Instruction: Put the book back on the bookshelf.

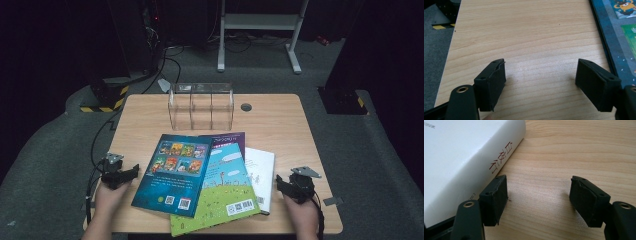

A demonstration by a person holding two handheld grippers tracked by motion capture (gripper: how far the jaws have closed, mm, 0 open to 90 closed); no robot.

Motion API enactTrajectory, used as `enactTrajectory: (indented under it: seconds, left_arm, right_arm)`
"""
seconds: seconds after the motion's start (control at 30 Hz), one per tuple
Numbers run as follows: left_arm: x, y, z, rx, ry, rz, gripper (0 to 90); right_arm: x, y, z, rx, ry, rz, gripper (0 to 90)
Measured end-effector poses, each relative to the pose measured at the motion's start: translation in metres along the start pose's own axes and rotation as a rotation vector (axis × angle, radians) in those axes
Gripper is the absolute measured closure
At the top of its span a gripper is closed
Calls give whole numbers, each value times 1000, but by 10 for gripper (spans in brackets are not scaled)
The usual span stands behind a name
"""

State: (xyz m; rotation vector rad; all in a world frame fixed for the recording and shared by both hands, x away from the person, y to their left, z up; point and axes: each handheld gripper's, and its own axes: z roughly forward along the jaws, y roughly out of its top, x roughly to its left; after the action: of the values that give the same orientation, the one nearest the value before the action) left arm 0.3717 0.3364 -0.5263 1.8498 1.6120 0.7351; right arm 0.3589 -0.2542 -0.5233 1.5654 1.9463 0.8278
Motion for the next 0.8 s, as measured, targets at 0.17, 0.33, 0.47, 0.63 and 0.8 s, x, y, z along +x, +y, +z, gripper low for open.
enactTrajectory:
  seconds: [0.17, 0.33, 0.47, 0.63, 0.8]
  left_arm:
    - [2, 1, 1, 9, -10, -13, 233]
    - [2, 0, 0, 12, -12, -24, 234]
    - [2, 1, 0, 15, -12, -21, 234]
    - [0, 0, -1, 10, -24, -16, 267]
    - [-4, -1, -3, 17, -32, -1, 266]
  right_arm:
    - [-1, 0, 0, -5, 7, -15, 308]
    - [-1, 0, 0, -5, 10, -19, 308]
    - [-1, 0, 0, -2, 10, -21, 282]
    - [0, 0, 0, 3, 11, -21, 273]
    - [0, 1, 0, 12, 11, -19, 273]
